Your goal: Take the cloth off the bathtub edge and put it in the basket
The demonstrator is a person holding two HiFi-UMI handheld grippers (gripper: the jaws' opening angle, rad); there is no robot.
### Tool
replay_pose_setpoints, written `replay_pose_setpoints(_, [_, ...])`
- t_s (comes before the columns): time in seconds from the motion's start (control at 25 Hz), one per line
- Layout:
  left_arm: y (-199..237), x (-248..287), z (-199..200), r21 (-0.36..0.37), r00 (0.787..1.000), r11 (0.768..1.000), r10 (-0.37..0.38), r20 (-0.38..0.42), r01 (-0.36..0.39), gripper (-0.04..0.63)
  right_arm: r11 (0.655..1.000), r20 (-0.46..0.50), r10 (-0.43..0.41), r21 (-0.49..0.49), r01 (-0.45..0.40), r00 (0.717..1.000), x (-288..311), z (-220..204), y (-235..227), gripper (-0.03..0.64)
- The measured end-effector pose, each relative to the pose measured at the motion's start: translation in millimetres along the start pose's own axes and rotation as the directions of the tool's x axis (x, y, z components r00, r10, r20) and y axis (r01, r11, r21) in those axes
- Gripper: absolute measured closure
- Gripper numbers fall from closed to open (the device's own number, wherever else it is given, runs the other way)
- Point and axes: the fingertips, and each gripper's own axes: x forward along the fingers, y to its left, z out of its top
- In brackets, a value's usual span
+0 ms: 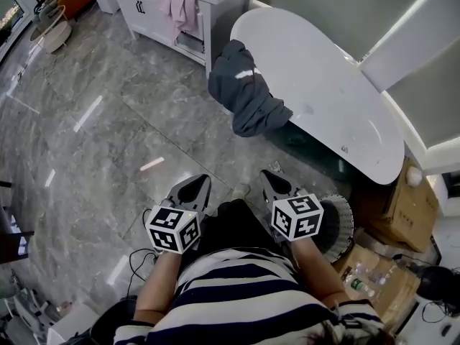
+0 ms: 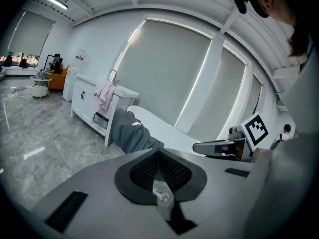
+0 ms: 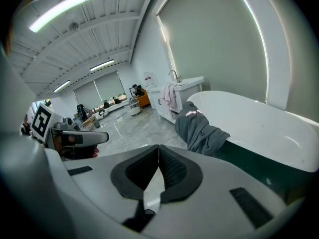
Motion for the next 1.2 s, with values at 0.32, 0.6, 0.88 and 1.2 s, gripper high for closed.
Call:
replay_pose_setpoints(0.32, [20.8, 60.6, 43.8, 0.008, 1.000, 1.000, -0.018, 0.022, 0.018, 0.575, 0.999, -0.011, 0.023, -0.024, -0.023, 1.000, 52.9, 33.8, -38.7, 0.591])
replay_pose_setpoints(0.6, [28.2, 114.1, 79.1, 0.092, 1.000, 0.996, -0.015, 0.003, 0.015, 0.575, 0.999, -0.040, 0.044, -0.017, -0.045, 0.998, 89.5, 57.1, -68.4, 0.591])
replay_pose_setpoints(0.88, [25.4, 169.7, 82.4, 0.139, 0.993, 0.986, -0.085, -0.085, 0.096, 0.574, 0.999, -0.050, 0.050, 0.021, -0.049, 0.997, 115.4, 67.2, -94.7, 0.591])
replay_pose_setpoints(1.2, [39.2, 207.1, 89.1, 0.147, 0.986, 0.982, -0.097, -0.133, 0.116, 0.574, 0.994, -0.061, 0.028, 0.104, -0.022, 0.998, 143.8, 78.8, -117.8, 0.591])
